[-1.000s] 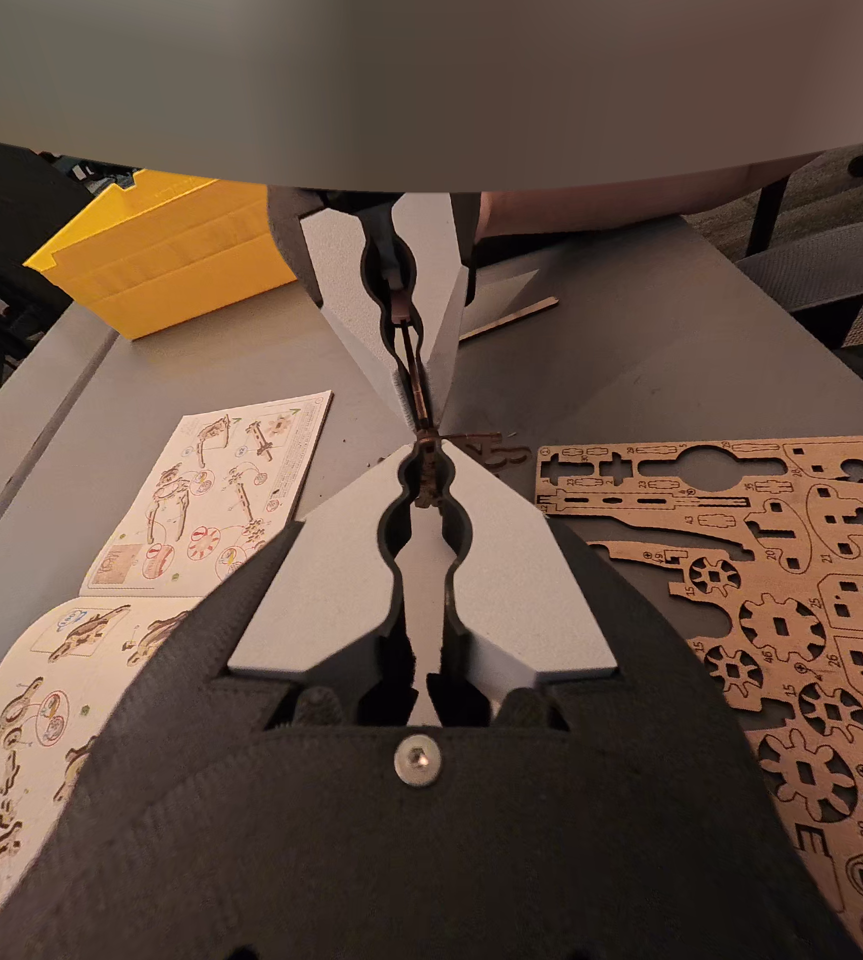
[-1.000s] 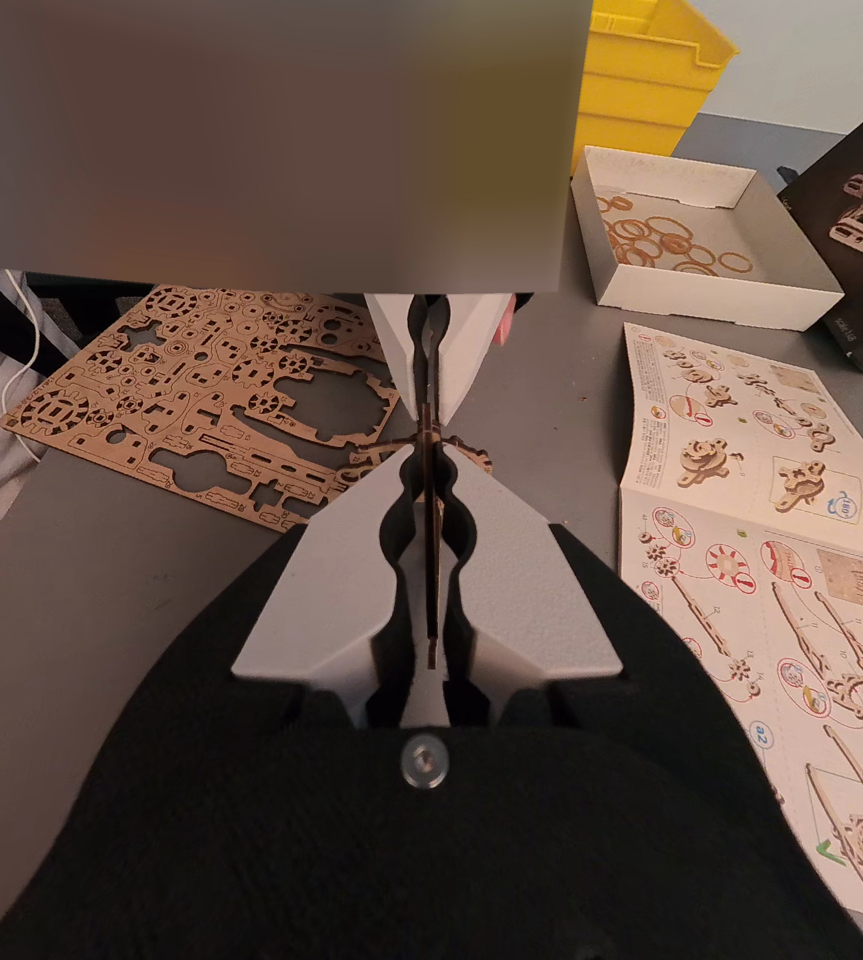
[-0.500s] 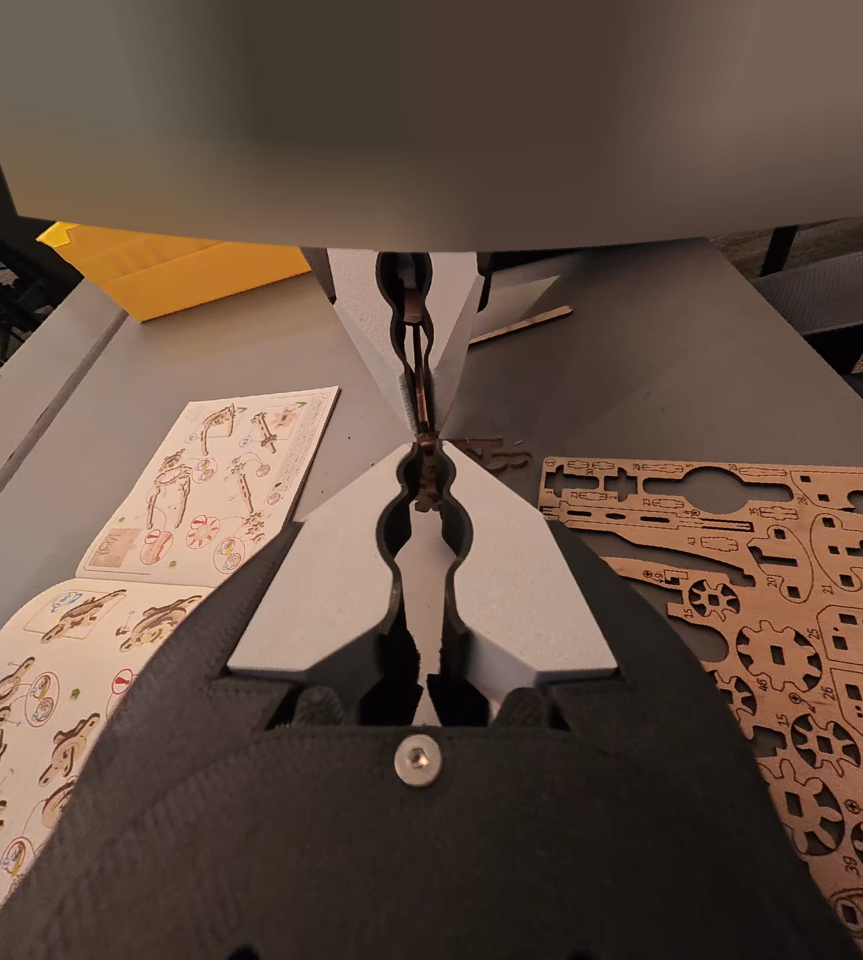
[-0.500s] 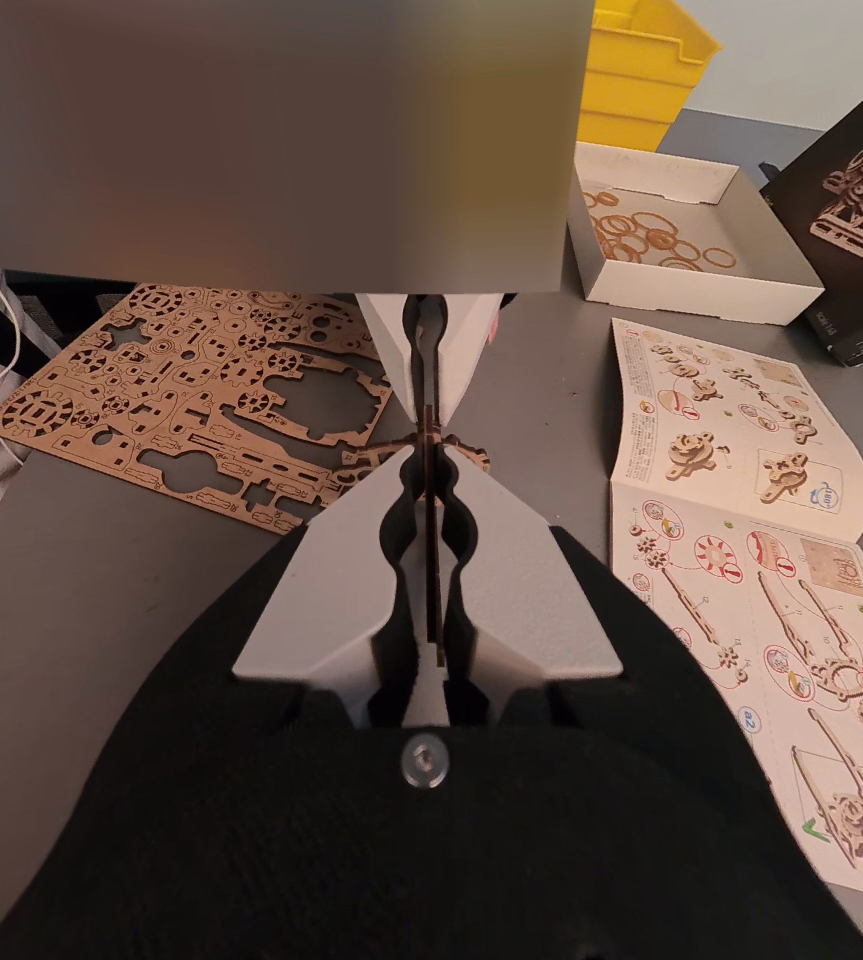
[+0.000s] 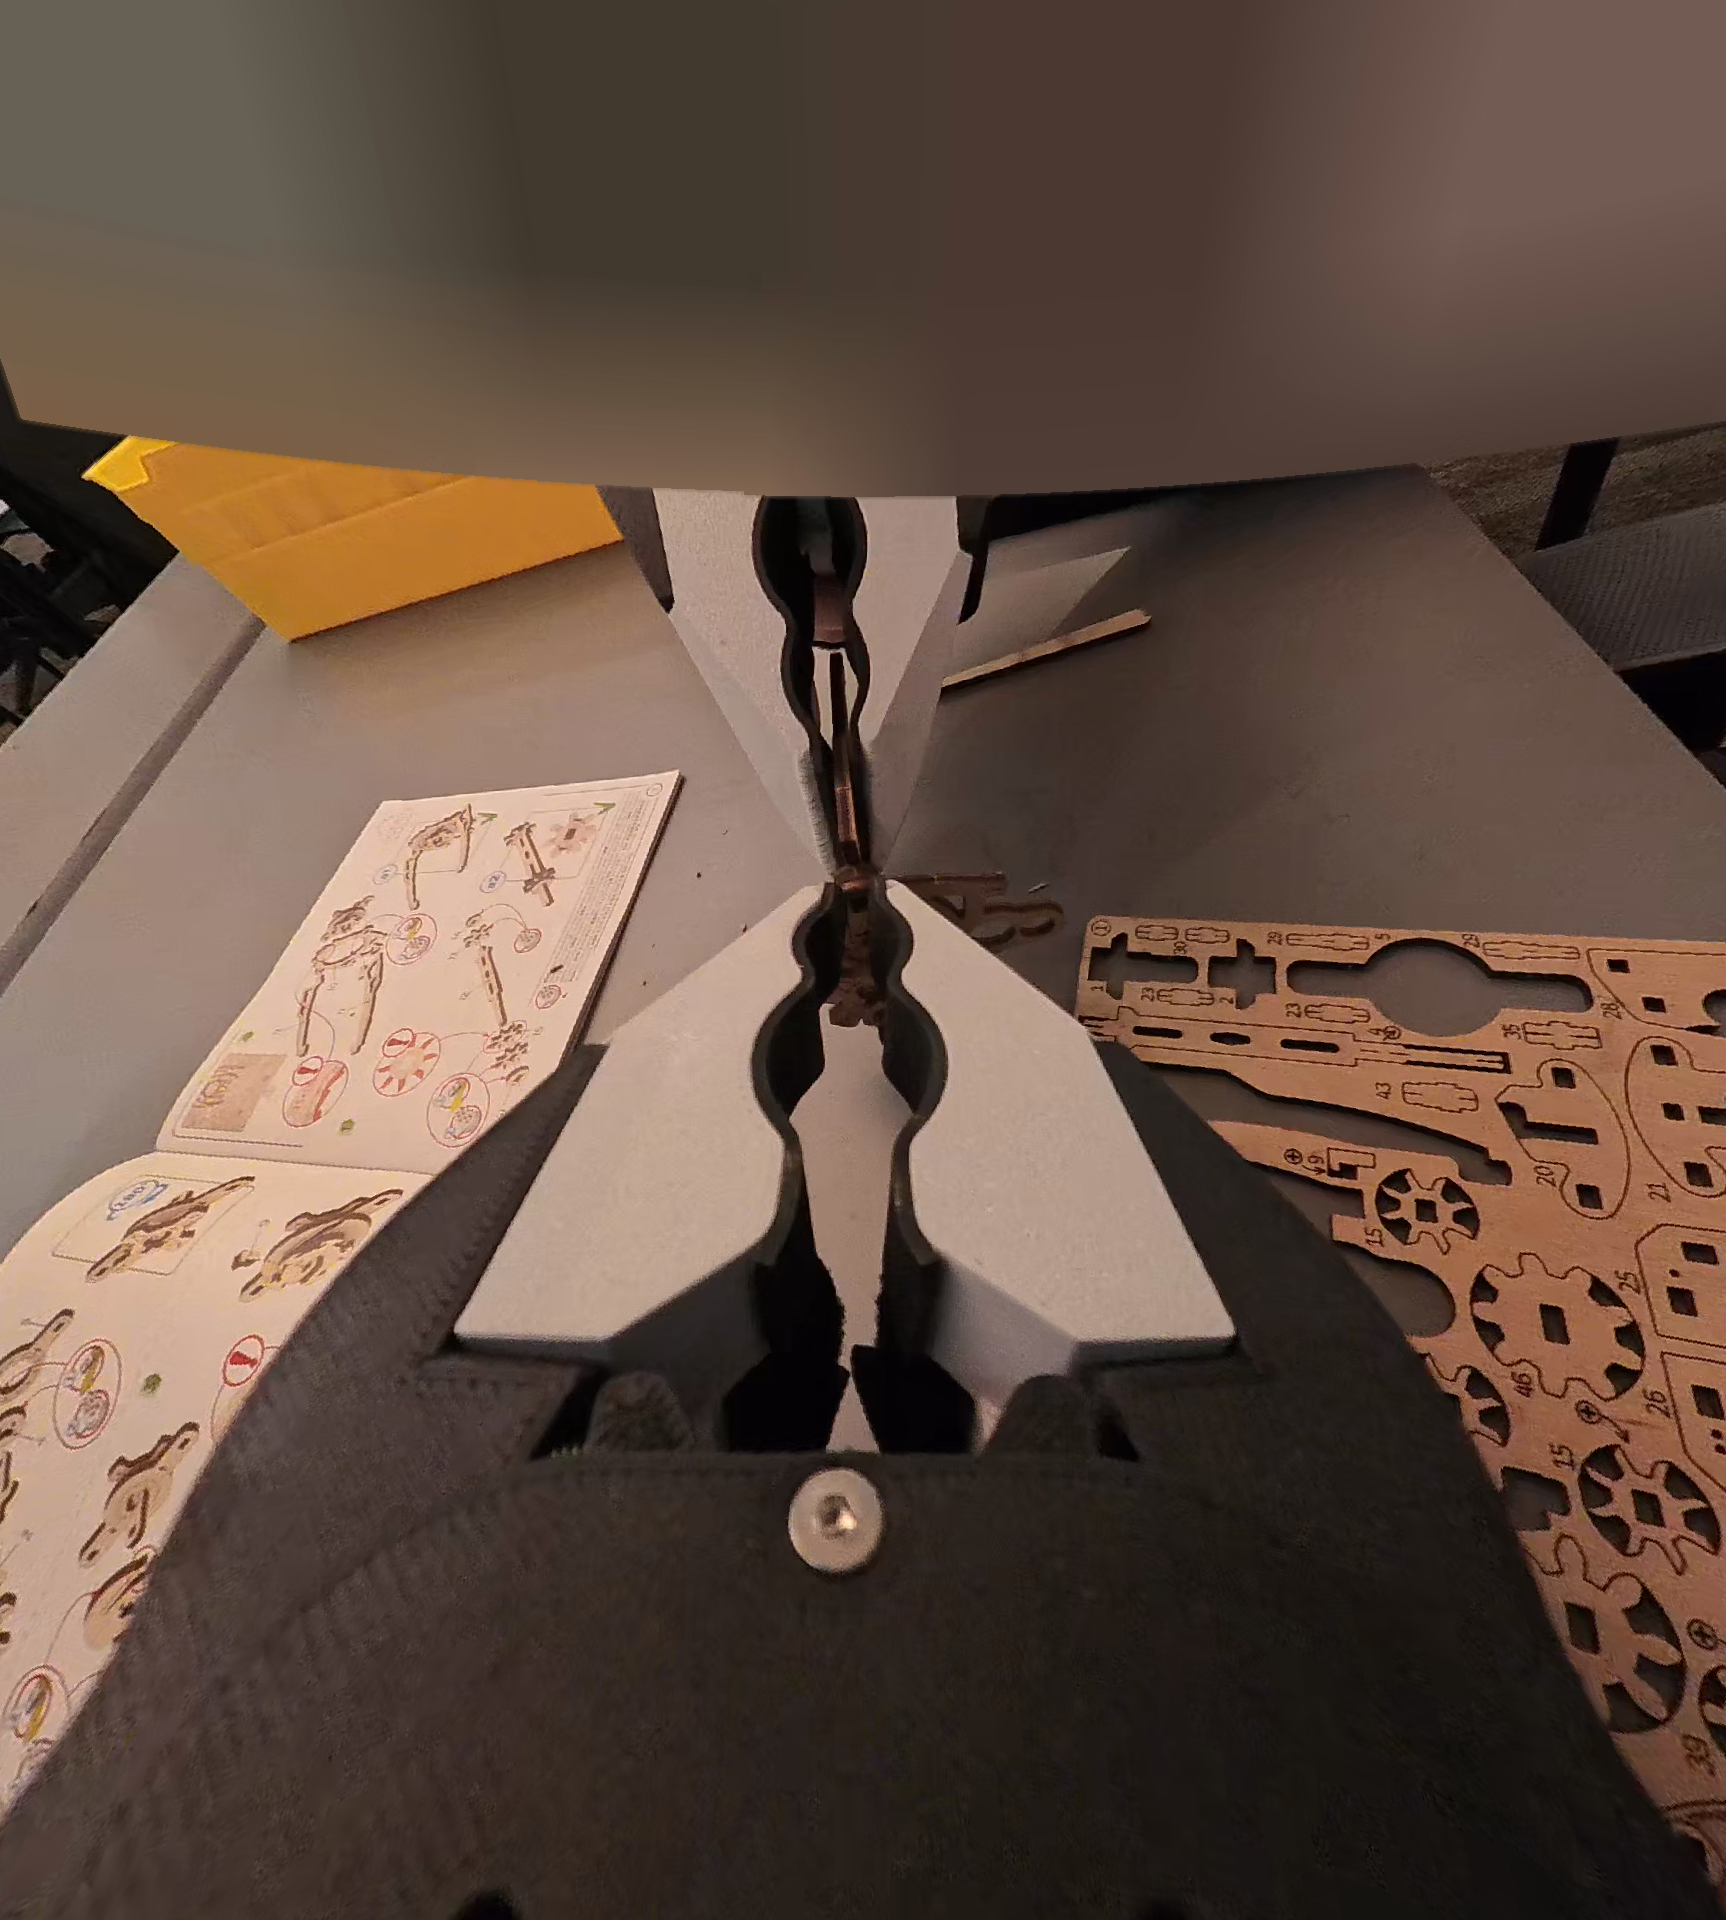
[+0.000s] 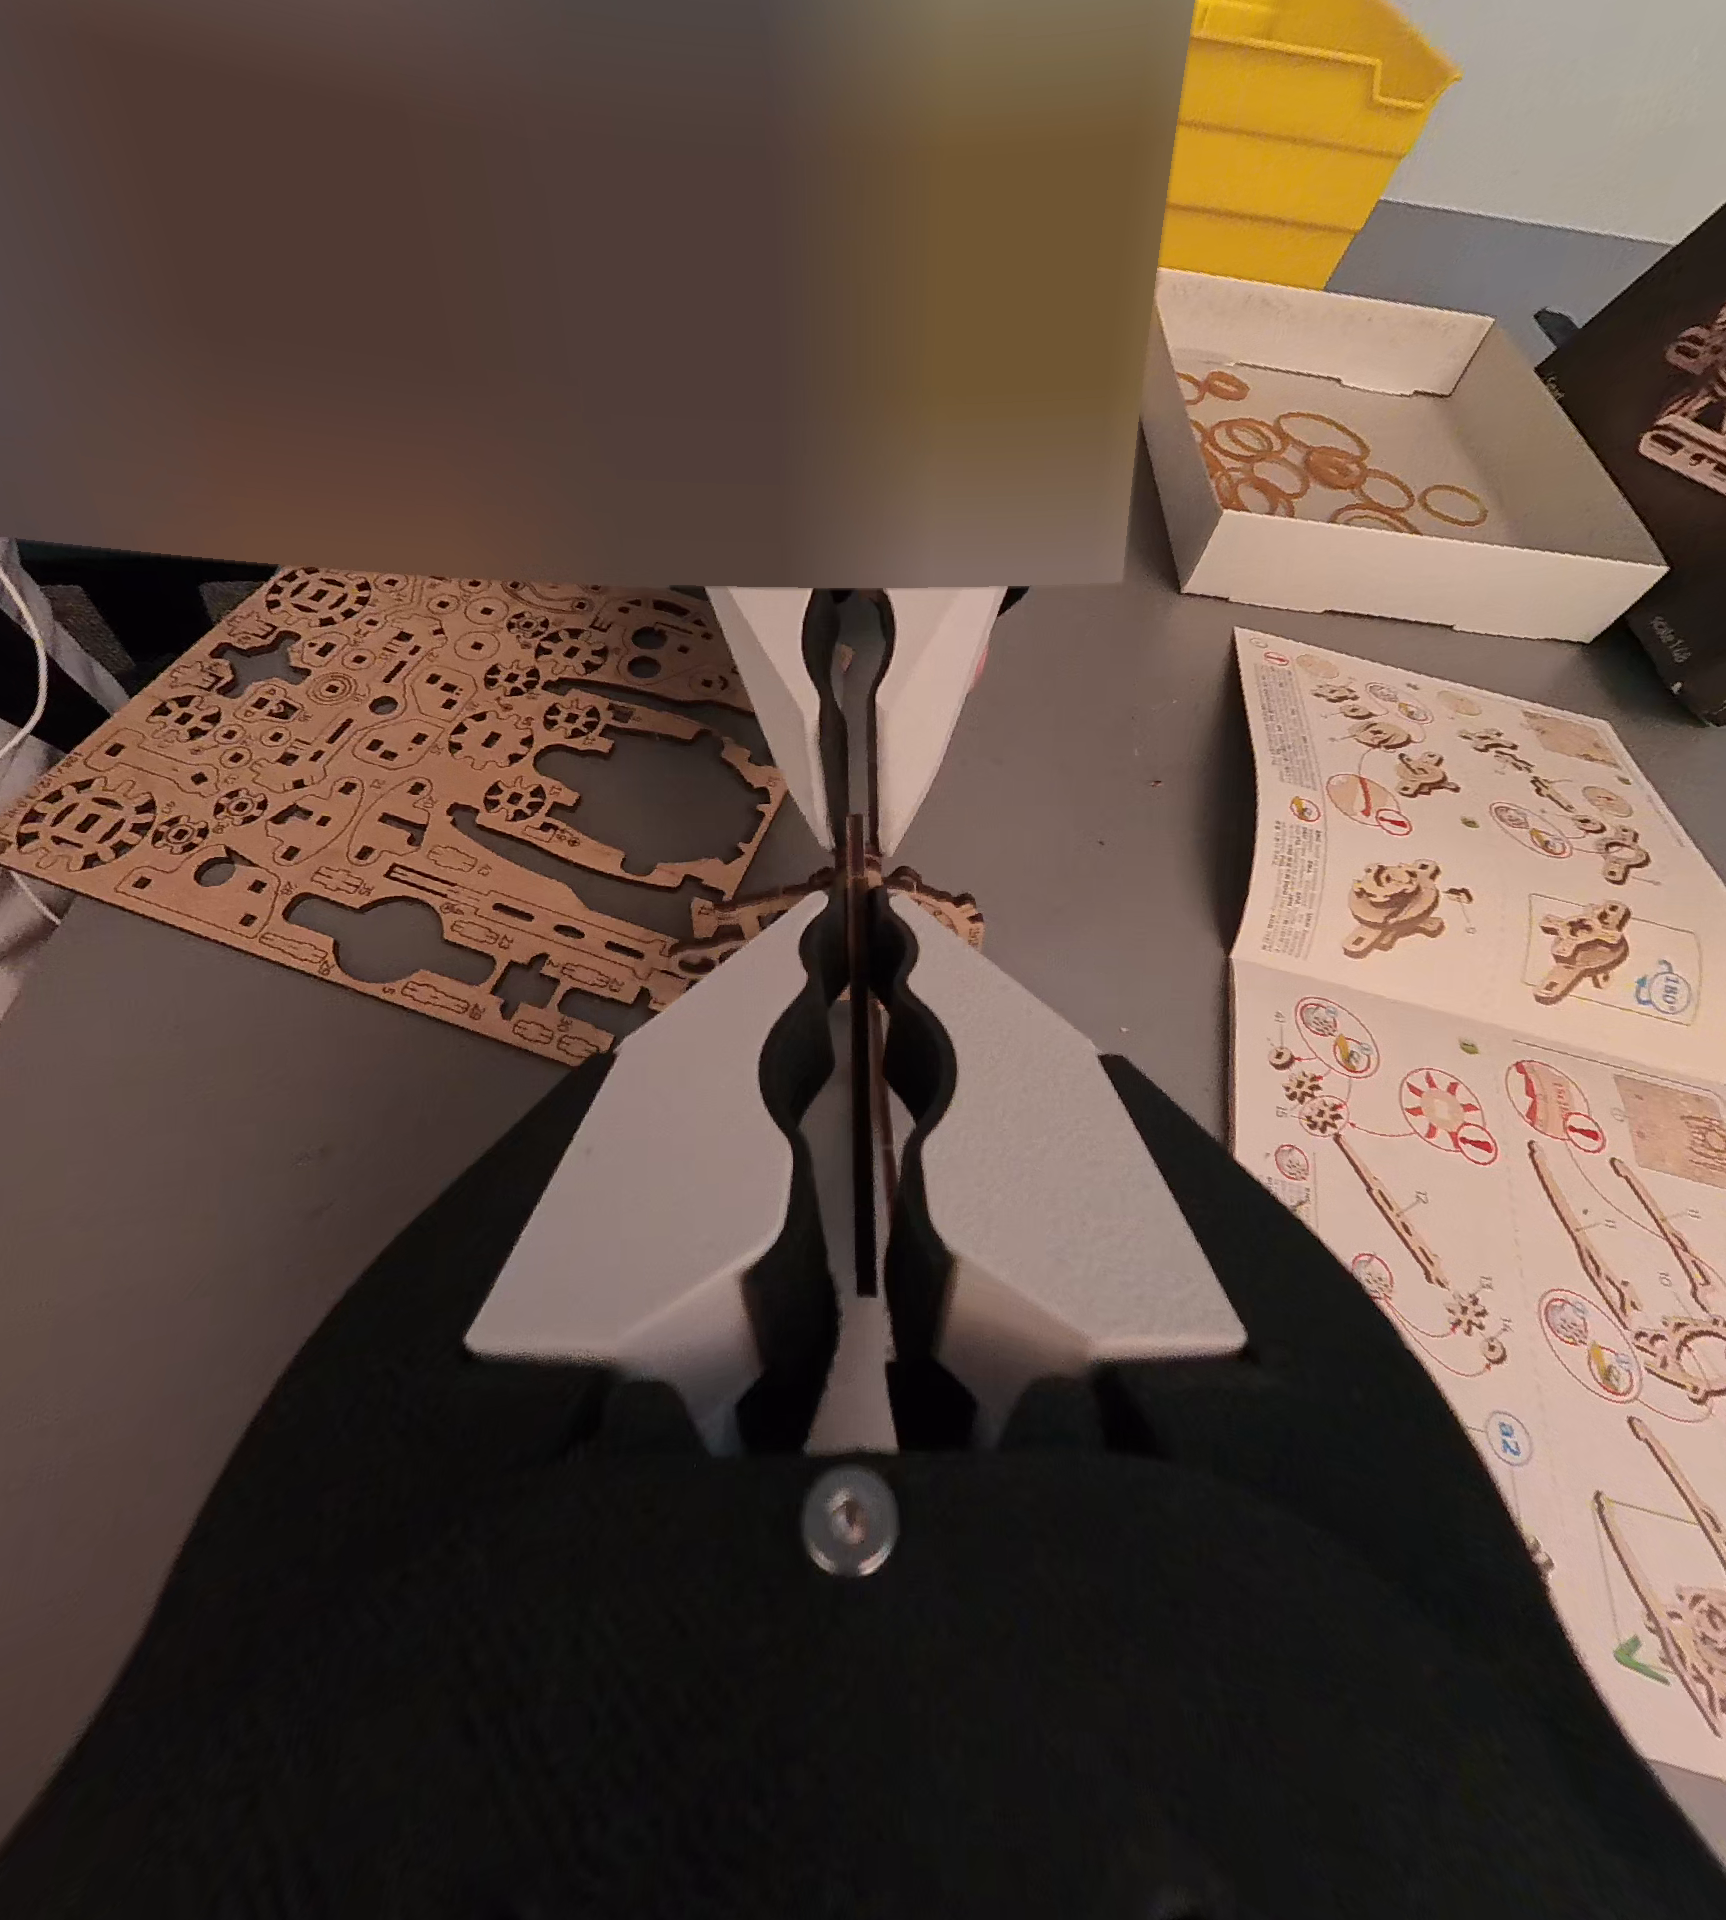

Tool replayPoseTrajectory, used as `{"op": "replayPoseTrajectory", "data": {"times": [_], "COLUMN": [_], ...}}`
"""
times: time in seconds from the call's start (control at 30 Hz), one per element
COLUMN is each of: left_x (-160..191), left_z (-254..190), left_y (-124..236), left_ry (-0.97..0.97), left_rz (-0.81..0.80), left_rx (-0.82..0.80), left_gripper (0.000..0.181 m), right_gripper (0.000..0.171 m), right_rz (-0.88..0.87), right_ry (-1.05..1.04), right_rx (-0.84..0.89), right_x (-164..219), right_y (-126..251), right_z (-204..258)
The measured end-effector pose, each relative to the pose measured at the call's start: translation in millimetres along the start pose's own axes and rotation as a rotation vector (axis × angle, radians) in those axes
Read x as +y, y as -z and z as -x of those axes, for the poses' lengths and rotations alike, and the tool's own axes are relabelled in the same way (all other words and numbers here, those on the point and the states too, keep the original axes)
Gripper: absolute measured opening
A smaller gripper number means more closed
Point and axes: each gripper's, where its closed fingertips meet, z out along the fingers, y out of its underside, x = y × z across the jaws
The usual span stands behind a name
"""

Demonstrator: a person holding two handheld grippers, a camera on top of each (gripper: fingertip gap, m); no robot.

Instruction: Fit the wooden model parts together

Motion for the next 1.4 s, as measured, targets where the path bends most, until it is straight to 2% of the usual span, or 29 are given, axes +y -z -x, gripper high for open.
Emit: {"op": "replayPoseTrajectory", "data": {"times": [0.6,0.9,1.03,1.4], "left_x": [0.3,1.1,-1.6,1.4], "left_z": [-0.2,1.2,-5.5,-0.8], "left_y": [0.0,0.8,1.9,-3.1], "left_ry": [-0.037,-0.101,-0.073,-0.053], "left_rz": [0.007,0.011,-0.019,0.005], "left_rx": [-0.01,-0.027,0.019,-0.015], "left_gripper": [0.002,0.0,0.0,0.005], "right_gripper": [0.0,0.0,0.0,0.001], "right_rz": [0.008,-0.003,-0.019,-0.031], "right_ry": [0.015,0.024,0.001,-0.009], "right_rx": [0.019,-0.029,-0.033,-0.019], "right_x": [-1.2,-0.6,-0.7,0.1], "right_y": [-2.0,0.5,4.0,2.6], "right_z": [-1.7,3.1,0.8,-3.3]}}
